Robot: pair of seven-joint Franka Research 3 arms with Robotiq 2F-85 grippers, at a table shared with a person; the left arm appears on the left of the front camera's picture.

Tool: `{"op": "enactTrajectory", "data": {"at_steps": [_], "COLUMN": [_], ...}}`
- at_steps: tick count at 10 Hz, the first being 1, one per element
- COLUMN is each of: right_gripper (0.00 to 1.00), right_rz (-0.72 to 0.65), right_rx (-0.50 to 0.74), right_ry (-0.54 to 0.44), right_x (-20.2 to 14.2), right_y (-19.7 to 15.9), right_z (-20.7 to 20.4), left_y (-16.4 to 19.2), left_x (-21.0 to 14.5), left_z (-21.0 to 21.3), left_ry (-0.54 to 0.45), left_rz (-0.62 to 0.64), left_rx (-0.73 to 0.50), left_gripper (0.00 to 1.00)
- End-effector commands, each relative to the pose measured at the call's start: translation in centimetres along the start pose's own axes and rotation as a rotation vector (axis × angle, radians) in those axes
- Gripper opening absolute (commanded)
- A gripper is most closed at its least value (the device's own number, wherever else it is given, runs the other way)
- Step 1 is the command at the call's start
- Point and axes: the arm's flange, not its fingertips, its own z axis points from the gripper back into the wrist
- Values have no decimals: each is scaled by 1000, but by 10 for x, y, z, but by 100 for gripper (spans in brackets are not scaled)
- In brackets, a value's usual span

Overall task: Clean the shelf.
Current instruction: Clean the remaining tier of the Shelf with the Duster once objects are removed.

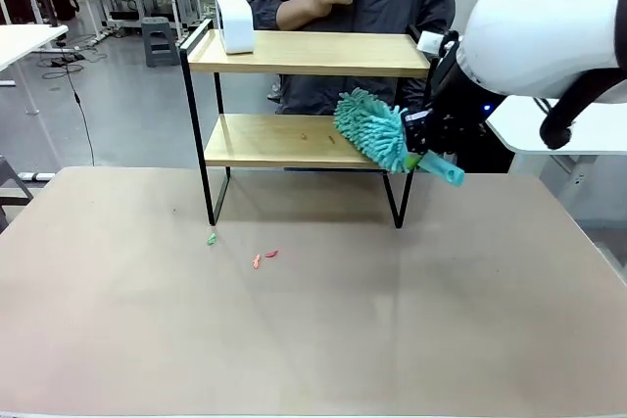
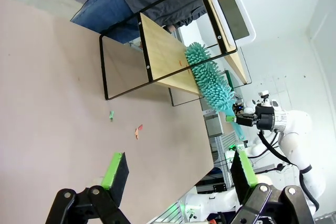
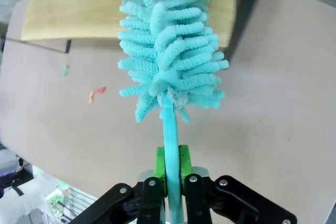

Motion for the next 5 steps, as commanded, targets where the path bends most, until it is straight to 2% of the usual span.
{"op": "enactTrajectory", "data": {"at_steps": [1,3,5], "right_gripper": [12,12,12], "right_rz": [71,142,310], "right_rx": [149,258,370], "right_ry": [65,129,229], "right_x": [5,5,3], "right_y": [4,9,-1], "right_z": [-2,-4,3], "left_y": [-1,-1,-1], "left_x": [0,0,0], "left_z": [-1,-1,-1], "left_ry": [-17,-17,-17], "left_rz": [-20,-20,-20], "left_rx": [-23,-23,-23], "left_gripper": [100,100,100]}}
